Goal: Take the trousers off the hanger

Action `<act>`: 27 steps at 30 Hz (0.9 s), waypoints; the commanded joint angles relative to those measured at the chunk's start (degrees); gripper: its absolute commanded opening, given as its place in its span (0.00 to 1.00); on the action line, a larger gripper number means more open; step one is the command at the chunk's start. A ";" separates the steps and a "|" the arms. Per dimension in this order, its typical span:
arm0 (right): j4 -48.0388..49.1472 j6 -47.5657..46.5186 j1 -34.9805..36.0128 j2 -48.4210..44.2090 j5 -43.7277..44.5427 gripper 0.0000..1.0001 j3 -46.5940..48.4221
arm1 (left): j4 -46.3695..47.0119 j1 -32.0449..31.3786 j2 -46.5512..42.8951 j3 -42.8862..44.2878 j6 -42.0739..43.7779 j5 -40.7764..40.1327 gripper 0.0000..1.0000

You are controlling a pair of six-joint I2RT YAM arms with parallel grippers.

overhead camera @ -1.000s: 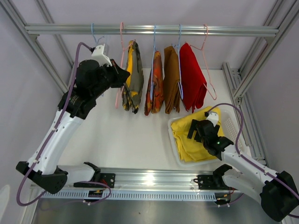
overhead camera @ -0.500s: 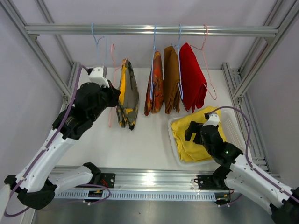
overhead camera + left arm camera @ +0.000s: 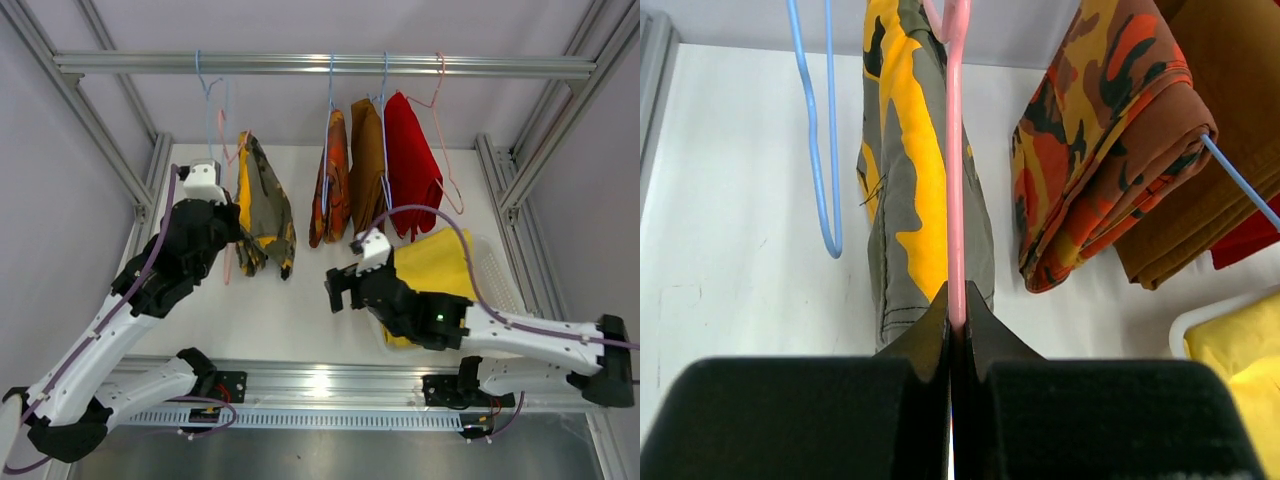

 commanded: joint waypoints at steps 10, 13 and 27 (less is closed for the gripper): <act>11.52 -9.89 5.30 23.65 4.43 1.00 16.64 | 12.05 0.25 -3.87 -4.70 0.95 -6.10 0.01; 15.03 -10.76 5.12 26.37 4.17 1.00 17.25 | 13.27 0.25 -3.87 -6.37 1.91 -7.51 0.00; 33.84 -14.46 2.22 36.31 2.24 0.99 17.96 | 12.49 0.25 -3.26 -6.99 1.65 -7.69 0.00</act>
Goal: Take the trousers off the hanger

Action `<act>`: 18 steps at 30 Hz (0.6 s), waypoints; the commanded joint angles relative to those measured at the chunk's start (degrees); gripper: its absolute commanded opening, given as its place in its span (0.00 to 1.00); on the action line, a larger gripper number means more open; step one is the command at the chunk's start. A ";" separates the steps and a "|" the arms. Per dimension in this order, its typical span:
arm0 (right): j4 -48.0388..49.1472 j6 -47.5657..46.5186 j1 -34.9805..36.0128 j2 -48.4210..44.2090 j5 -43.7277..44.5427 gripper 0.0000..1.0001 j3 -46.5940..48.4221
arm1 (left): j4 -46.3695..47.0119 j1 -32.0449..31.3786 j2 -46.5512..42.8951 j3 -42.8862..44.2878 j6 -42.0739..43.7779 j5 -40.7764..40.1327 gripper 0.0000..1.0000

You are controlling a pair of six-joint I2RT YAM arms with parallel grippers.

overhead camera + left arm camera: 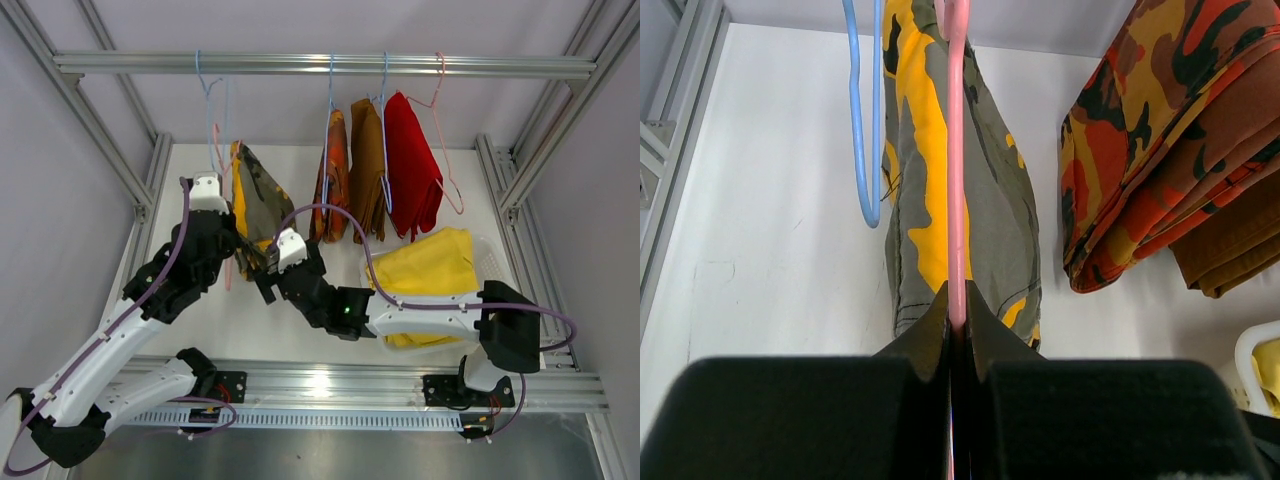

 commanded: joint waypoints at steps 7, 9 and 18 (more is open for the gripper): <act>12.12 -2.05 -3.72 5.12 -3.75 0.99 4.48 | 8.29 0.18 -0.50 1.45 0.84 -1.87 0.00; 12.73 -2.05 -4.85 6.25 -5.32 1.00 5.10 | 8.29 0.18 -0.50 1.27 0.84 -1.52 0.00; 12.73 -2.40 -8.73 10.04 -10.25 0.99 9.93 | 8.03 0.27 -0.24 1.45 0.67 -0.73 0.01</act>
